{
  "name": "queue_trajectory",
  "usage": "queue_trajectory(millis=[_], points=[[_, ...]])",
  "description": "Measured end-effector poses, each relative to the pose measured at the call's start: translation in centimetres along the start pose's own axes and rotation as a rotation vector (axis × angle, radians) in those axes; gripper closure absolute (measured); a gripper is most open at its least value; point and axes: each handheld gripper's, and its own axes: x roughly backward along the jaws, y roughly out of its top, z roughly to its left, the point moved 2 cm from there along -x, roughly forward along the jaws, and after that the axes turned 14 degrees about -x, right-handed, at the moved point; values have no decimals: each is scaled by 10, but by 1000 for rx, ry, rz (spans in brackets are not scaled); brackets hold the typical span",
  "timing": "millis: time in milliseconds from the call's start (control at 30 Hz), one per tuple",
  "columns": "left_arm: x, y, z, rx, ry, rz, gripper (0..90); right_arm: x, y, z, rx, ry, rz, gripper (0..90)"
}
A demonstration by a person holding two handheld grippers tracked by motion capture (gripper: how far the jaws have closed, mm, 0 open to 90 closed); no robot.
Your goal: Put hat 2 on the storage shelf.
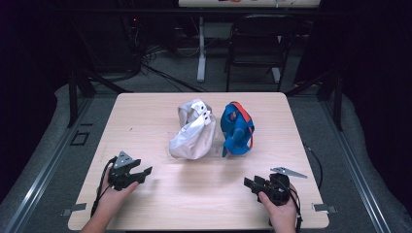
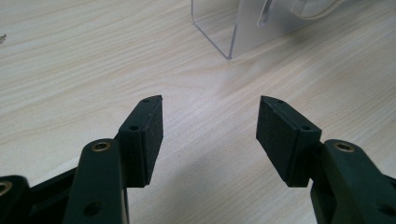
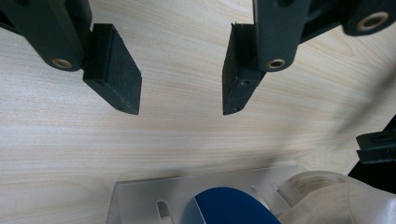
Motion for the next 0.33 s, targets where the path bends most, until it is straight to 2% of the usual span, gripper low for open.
queue_trajectory(millis=[67,133,200,233,333], points=[[0,0,1,-12,-13,-10,407,0,0,0,-1,-9,2,480],[-3,0,0,-23,-18,-35,379,0,1,-1,-11,3,8,485],[-2,0,0,-28,-22,-15,378,0,2,-2,-39,28,9,491],[-3,0,-1,-22,-23,-20,379,1,3,-4,-59,52,4,495],[-2,0,-1,26,-36,-18,379,5,7,-8,-164,174,-14,483]])
